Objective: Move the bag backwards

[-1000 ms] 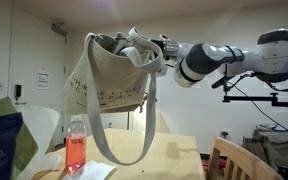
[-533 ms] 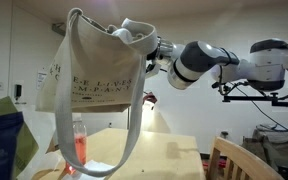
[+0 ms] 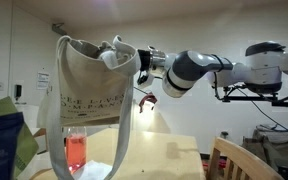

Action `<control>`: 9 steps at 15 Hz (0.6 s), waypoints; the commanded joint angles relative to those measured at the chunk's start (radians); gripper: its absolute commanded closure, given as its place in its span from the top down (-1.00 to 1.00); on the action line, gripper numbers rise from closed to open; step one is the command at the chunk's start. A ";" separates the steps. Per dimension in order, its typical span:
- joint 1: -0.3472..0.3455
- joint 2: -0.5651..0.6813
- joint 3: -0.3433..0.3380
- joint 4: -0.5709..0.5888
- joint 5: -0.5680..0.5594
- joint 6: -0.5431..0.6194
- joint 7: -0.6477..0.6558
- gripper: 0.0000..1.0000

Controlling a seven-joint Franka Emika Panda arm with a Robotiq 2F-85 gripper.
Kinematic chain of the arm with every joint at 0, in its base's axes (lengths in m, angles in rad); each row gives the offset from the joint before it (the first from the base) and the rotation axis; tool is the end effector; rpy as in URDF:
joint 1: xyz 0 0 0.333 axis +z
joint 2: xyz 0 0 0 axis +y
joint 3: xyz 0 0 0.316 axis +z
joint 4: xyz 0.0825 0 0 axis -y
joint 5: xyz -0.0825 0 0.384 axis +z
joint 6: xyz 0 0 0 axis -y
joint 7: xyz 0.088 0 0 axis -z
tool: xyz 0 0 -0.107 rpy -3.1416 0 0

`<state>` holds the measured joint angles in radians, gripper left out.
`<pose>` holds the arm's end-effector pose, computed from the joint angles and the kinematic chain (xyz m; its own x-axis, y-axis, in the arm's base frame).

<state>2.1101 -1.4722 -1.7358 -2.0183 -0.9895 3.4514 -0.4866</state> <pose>0.6147 0.0792 0.3616 -0.0013 -0.0980 0.9952 0.7281 -0.6823 -0.0663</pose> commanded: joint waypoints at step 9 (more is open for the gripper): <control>0.064 0.000 -0.068 0.070 0.132 0.016 -0.063 -0.28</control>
<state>2.1516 -1.4724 -1.8218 -1.9676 -0.9169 3.4513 -0.5112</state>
